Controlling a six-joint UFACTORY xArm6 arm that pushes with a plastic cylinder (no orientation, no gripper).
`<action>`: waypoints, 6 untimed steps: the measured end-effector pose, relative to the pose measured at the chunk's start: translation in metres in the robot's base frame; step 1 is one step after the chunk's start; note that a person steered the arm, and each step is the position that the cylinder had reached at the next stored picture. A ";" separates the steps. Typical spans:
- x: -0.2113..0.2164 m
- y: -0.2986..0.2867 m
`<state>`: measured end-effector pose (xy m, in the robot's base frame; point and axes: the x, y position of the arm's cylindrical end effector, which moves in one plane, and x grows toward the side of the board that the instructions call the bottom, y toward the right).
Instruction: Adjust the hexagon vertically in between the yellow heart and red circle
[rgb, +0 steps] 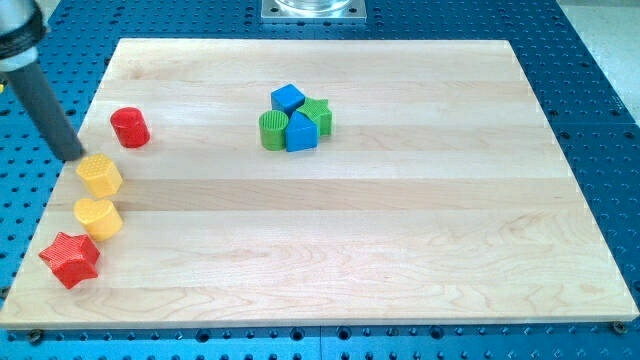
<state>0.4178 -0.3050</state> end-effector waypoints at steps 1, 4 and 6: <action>0.027 0.007; 0.049 0.027; 0.027 0.044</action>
